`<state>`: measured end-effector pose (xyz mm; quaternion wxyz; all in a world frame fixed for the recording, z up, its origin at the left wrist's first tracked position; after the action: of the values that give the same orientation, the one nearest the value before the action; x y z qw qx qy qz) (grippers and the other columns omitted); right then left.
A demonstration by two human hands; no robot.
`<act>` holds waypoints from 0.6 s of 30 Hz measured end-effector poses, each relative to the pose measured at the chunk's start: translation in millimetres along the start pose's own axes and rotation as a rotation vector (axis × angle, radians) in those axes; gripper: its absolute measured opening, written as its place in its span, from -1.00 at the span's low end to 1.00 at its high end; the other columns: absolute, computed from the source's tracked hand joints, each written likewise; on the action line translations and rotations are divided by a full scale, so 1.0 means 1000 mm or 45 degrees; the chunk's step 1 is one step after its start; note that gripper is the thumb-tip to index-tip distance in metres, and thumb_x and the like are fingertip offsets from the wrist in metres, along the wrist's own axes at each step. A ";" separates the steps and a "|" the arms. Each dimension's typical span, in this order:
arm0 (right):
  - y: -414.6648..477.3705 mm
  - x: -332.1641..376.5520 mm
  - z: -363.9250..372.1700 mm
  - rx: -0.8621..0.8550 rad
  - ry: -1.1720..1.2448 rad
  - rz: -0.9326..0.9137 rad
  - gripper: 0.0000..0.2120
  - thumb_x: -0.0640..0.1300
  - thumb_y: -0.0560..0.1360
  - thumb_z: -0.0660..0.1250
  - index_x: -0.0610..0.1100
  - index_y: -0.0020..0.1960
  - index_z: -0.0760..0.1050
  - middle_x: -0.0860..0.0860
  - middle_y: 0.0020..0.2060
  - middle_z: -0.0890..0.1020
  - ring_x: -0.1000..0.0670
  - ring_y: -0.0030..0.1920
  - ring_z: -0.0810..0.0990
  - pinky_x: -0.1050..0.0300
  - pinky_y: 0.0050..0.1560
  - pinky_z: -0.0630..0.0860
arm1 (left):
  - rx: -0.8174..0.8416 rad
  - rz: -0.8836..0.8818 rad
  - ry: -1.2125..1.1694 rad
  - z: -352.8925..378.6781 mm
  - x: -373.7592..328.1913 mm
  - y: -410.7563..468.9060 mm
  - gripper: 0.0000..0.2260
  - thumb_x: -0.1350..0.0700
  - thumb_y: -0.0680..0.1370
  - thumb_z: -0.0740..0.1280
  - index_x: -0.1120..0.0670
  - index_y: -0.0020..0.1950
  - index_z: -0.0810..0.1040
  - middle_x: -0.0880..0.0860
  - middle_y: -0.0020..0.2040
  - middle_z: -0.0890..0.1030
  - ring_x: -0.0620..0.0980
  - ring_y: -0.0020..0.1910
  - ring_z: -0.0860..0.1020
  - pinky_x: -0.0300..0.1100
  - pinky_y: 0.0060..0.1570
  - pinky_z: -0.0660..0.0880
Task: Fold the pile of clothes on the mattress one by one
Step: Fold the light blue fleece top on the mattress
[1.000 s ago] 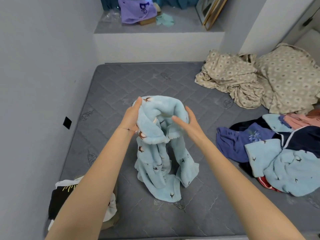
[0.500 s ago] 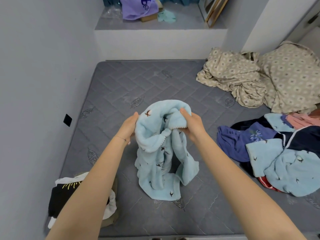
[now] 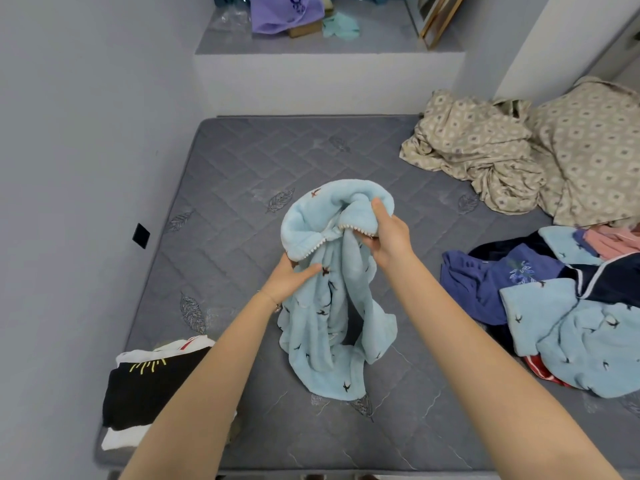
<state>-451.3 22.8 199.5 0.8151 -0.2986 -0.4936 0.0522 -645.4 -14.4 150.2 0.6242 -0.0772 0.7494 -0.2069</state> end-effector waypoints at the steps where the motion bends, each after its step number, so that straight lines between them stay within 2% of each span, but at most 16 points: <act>1: 0.000 -0.002 0.001 0.019 0.035 0.035 -0.70 -0.05 0.58 0.31 -0.23 0.21 0.49 -0.14 0.03 0.62 -0.06 -0.03 0.63 0.01 -0.03 0.64 | -0.032 0.011 -0.029 0.002 -0.001 0.000 -0.43 -0.04 0.50 0.43 -0.02 0.46 0.30 -0.11 0.38 0.43 -0.12 0.35 0.40 -0.04 0.39 0.35; 3: 0.001 -0.007 0.002 0.068 0.124 0.125 -0.63 -0.07 0.58 0.31 -0.28 0.29 0.44 -0.18 0.12 0.60 -0.08 0.01 0.63 0.06 -0.14 0.66 | -0.010 -0.031 -0.049 0.008 0.001 0.000 -0.47 -0.07 0.54 0.36 -0.02 0.46 0.29 -0.10 0.37 0.43 -0.10 0.34 0.42 -0.05 0.40 0.34; 5: -0.001 -0.010 0.002 0.109 0.166 0.202 -0.59 -0.07 0.58 0.31 -0.30 0.32 0.42 -0.21 0.16 0.59 -0.09 0.02 0.63 0.07 -0.17 0.66 | 0.044 -0.105 -0.057 0.014 0.006 0.001 -0.45 -0.12 0.55 0.33 0.00 0.49 0.28 -0.08 0.39 0.42 -0.09 0.34 0.42 -0.05 0.40 0.33; 9: 0.003 -0.001 -0.005 0.125 0.061 0.167 -0.62 -0.06 0.55 0.35 -0.29 0.24 0.47 -0.18 0.08 0.63 -0.07 -0.01 0.65 0.08 -0.20 0.65 | -0.034 -0.046 -0.168 0.010 -0.001 0.005 -0.63 -0.01 0.58 0.33 0.02 0.38 0.44 0.00 0.29 0.55 -0.08 0.24 0.52 -0.06 0.31 0.43; 13: 0.015 0.011 -0.012 0.124 -0.135 0.000 -0.68 -0.04 0.56 0.33 -0.25 0.19 0.50 -0.10 -0.03 0.65 -0.06 0.00 0.62 0.09 -0.08 0.58 | -0.105 0.046 -0.267 -0.002 -0.028 0.008 -0.84 0.09 0.61 0.27 0.01 0.18 0.55 -0.02 0.08 0.65 -0.05 0.07 0.61 -0.18 0.05 0.56; 16: 0.017 -0.001 -0.017 0.166 -0.313 0.038 -0.73 0.03 0.58 0.26 -0.12 0.15 0.52 -0.01 -0.02 0.62 -0.02 0.03 0.56 0.08 0.06 0.47 | -0.164 0.069 -0.341 -0.018 -0.048 0.011 -0.87 0.14 0.61 0.26 0.04 0.12 0.55 0.04 0.06 0.65 0.05 0.08 0.61 -0.06 0.10 0.55; 18: 0.017 -0.014 -0.023 0.180 -0.312 0.106 -0.81 -0.02 0.57 0.22 -0.07 0.09 0.51 -0.02 0.01 0.59 -0.06 0.07 0.52 0.06 0.05 0.43 | -0.207 0.086 -0.366 -0.027 -0.060 0.011 -0.86 0.12 0.61 0.27 0.07 0.14 0.55 0.11 0.10 0.64 0.11 0.12 0.60 0.02 0.15 0.53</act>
<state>-435.7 21.0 171.7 0.7648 -0.2521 -0.5718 0.1566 -657.7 23.7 203.3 0.7235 -0.1308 0.6687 -0.1112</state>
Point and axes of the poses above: each hand's wrist, its own y-axis towards the middle knuckle, its own z-axis out of the palm, x = y × z, the point moved 8 cm from there along y, towards the middle knuckle
